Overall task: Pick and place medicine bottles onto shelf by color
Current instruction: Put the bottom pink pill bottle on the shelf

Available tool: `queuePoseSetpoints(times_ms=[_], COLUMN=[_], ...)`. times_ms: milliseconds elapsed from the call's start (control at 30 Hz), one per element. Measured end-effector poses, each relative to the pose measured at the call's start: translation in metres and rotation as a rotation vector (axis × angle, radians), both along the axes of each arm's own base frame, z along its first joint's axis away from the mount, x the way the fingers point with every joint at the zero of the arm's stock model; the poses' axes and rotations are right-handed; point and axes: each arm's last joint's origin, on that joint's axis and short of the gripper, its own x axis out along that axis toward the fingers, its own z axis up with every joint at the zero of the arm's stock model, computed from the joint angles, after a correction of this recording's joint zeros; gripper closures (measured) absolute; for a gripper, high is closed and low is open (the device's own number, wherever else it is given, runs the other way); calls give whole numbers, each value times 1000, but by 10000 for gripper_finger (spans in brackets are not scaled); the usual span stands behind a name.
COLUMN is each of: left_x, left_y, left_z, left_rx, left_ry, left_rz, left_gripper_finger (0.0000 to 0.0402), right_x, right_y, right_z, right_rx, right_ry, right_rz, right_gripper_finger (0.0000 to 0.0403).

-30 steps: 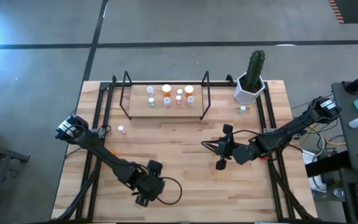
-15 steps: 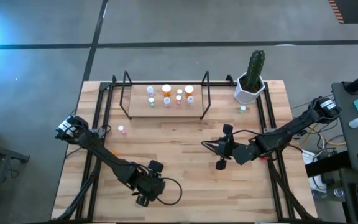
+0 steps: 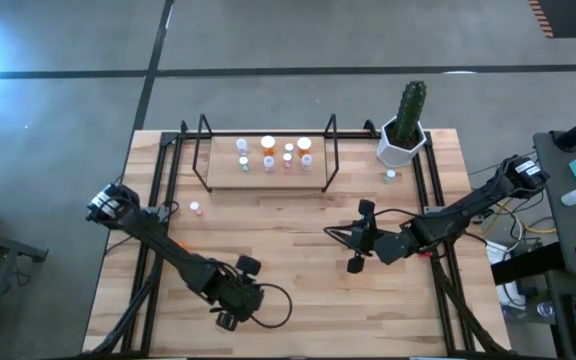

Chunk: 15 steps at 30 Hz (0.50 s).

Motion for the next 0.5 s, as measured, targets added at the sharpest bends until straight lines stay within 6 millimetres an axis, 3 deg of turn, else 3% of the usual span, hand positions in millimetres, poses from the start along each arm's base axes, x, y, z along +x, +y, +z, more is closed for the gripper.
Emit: queuePoseSetpoints(times_ms=[100, 233, 500], left_x=[-6, -16, -33], left_y=[11, 43, 155], left_z=[11, 34, 66], left_rx=[42, 116, 166], left_ry=[26, 15, 15], left_rz=[31, 123, 445], left_gripper_finger=[303, 304, 305], right_x=[0, 0, 0], right_y=[0, 0, 0], right_z=[0, 0, 0], right_rx=[0, 1, 0], right_ry=[0, 0, 2], right_rz=[0, 0, 8], right_gripper_finger=[390, 390, 390])
